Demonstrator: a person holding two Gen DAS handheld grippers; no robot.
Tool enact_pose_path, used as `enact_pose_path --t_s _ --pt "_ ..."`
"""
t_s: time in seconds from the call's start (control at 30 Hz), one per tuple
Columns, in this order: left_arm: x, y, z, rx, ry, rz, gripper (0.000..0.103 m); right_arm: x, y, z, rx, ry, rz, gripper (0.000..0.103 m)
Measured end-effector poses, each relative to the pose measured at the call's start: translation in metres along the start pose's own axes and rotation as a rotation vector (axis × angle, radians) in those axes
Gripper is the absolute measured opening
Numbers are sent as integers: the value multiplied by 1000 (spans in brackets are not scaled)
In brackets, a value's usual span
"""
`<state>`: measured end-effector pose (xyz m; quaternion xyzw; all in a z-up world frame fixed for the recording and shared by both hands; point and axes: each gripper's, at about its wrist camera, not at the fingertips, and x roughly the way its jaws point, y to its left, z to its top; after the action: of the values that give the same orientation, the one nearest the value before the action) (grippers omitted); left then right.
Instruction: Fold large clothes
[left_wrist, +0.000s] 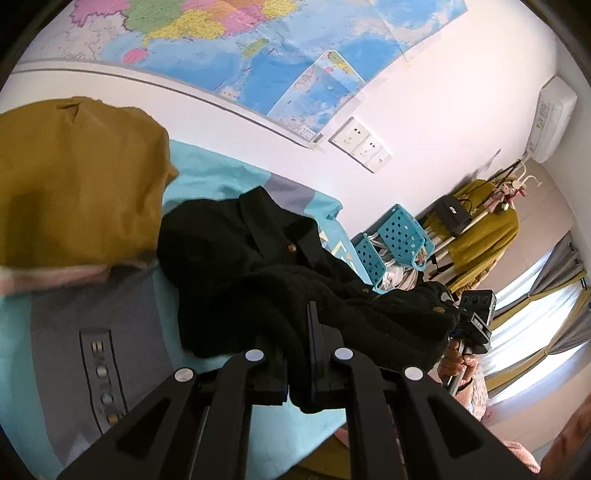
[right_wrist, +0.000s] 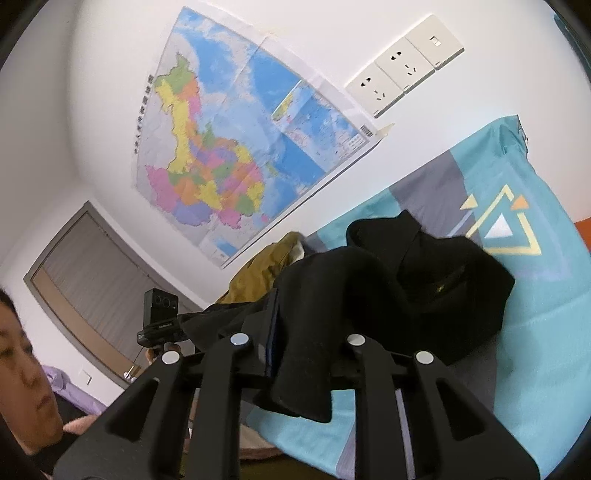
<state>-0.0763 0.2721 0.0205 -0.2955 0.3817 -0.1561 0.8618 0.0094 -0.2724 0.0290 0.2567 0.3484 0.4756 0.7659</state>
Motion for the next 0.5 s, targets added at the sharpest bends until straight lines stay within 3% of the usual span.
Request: enact_pose_path --t_s 0.5 --pt "35 6 54 11 37 99 6 34 -29 45 57 11 -54 18"
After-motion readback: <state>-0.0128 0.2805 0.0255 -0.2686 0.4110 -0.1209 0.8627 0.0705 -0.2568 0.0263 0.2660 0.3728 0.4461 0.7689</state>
